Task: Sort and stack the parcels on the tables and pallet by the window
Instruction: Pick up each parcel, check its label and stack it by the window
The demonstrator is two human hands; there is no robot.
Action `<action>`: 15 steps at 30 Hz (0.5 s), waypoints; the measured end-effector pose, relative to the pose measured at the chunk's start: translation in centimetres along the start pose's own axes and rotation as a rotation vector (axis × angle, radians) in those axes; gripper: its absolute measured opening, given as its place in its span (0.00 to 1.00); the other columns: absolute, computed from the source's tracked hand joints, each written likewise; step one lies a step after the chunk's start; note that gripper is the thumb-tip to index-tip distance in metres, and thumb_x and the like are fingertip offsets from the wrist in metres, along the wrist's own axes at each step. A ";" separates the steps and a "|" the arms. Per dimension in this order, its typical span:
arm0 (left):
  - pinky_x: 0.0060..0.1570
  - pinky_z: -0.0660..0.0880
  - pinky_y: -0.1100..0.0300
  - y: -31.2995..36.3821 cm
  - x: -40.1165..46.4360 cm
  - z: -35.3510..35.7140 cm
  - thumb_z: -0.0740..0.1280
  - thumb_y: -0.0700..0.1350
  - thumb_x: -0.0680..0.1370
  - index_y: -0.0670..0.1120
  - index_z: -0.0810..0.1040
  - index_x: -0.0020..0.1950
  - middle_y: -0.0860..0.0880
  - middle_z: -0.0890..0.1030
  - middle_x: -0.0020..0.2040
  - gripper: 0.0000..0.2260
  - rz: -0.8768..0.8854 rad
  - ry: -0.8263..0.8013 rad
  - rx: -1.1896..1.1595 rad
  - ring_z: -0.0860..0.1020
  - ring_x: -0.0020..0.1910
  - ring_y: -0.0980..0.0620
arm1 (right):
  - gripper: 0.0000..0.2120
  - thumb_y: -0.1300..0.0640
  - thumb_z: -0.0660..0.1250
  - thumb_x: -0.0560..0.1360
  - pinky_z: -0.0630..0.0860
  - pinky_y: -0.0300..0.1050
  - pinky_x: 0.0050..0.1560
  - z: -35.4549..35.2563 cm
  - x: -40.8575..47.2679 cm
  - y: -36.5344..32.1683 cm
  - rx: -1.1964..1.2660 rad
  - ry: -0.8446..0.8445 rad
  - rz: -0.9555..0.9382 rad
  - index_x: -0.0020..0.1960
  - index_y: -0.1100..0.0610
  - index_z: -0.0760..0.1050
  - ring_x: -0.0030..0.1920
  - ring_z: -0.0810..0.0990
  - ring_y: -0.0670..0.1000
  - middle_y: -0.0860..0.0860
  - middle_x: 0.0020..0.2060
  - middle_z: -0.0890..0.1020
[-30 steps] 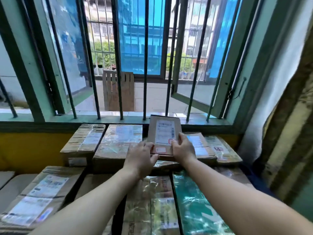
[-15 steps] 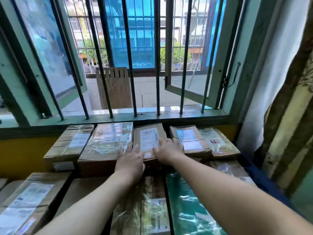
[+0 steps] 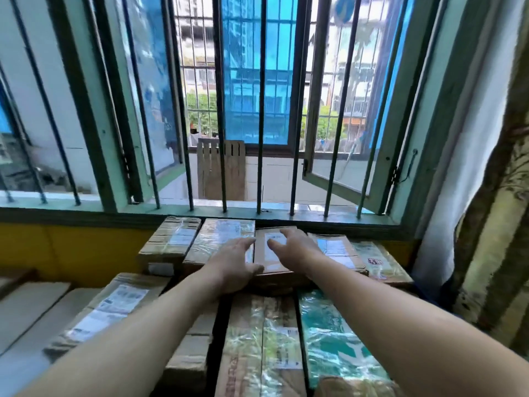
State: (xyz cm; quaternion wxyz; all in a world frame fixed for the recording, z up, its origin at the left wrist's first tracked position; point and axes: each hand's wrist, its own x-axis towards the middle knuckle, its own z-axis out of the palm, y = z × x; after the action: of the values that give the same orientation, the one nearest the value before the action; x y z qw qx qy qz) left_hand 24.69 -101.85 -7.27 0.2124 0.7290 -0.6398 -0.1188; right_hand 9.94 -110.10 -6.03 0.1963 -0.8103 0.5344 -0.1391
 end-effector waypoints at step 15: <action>0.74 0.56 0.46 -6.5 -19.2 -9.4 0.65 0.57 0.76 0.52 0.57 0.78 0.47 0.56 0.78 0.33 -0.406 0.154 0.126 0.54 0.77 0.48 | 0.28 0.40 0.59 0.80 0.68 0.49 0.65 3.6 -11.3 -15.2 0.035 -0.169 -0.429 0.75 0.53 0.64 0.69 0.70 0.59 0.57 0.71 0.70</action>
State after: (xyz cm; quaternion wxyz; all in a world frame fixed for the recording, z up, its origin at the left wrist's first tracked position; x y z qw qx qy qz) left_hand 31.69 -80.88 -3.84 0.1866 0.8617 -0.4677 -0.0629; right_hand 19.41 -93.75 -2.26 0.2203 -0.9106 0.3290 -0.1185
